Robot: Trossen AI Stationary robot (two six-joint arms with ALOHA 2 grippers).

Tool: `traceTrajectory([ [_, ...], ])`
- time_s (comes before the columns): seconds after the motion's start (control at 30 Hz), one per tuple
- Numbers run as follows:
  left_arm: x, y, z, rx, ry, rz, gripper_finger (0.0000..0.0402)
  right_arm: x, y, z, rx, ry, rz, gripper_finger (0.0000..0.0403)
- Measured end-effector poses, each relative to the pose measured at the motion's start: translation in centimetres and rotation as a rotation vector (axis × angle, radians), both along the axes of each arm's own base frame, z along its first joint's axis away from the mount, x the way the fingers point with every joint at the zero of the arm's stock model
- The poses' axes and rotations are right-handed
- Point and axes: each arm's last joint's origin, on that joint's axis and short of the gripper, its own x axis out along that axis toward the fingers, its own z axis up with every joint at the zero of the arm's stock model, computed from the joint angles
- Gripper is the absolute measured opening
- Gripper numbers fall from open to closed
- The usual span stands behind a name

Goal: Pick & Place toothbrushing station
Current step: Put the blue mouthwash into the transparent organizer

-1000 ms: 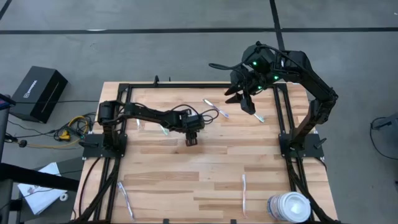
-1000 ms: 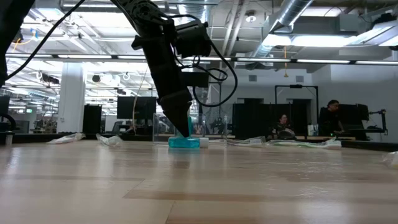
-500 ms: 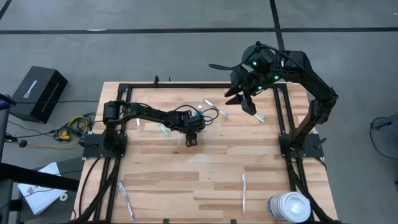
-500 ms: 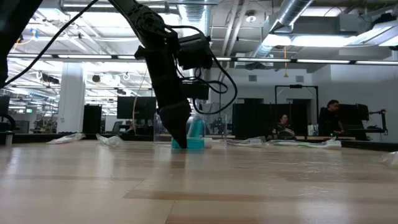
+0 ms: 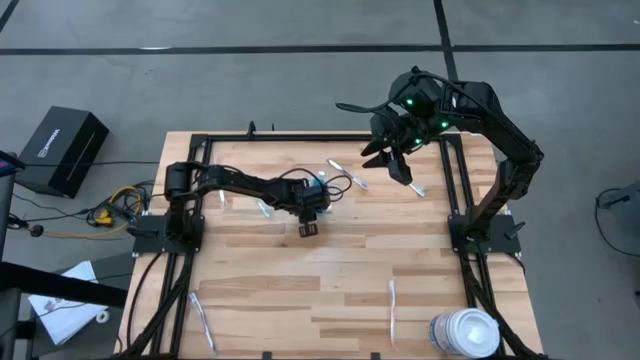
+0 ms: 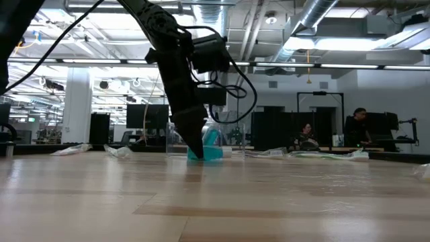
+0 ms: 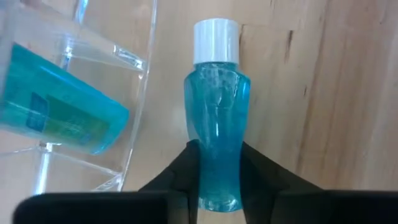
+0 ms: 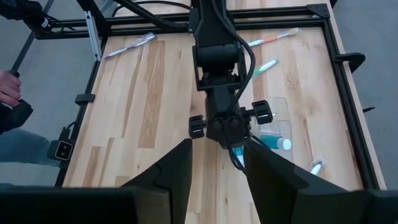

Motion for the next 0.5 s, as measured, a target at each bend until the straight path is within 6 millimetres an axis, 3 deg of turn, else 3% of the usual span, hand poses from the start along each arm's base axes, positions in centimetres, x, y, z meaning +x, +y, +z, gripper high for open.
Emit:
traceTrajectory([
  [0.1,0.0,-0.1,0.2,-0.030,-0.015,0.002,0.0063,0.0,0.0,0.0,-0.002,-0.002,0.001,0.0134],
  [0.23,-0.1,-0.1,2.1,-0.036,-0.079,0.011,0.0063,0.1,0.0,0.2,-0.008,-0.023,0.002,0.0134],
  [0.5,-1.7,-0.3,8.7,-0.056,-0.296,0.077,0.0062,0.3,-0.1,0.4,-0.027,-0.053,0.013,0.0133],
])
